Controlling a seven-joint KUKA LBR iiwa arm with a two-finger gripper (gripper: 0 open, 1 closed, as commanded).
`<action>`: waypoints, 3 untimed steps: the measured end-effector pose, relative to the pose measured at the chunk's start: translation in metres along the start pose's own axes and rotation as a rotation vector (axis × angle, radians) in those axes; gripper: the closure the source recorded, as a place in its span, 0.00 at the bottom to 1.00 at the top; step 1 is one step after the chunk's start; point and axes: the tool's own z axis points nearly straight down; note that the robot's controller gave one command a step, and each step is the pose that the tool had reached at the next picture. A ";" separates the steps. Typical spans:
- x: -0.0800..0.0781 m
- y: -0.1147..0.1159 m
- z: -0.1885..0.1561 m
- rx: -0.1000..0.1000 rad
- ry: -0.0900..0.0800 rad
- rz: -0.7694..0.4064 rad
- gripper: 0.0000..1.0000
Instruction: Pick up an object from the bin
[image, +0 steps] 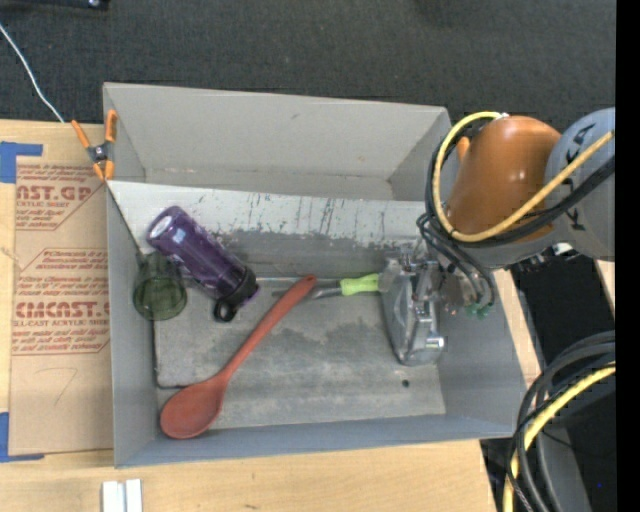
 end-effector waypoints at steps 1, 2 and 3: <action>-0.002 0.000 -0.005 0.001 -0.008 -0.001 0.00; 0.050 0.010 0.103 -0.001 -0.004 0.101 0.00; 0.013 -0.003 0.007 -0.001 -0.003 0.324 0.00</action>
Offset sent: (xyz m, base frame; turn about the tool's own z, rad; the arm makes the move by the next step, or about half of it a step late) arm -0.0556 0.0101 -0.1116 0.1083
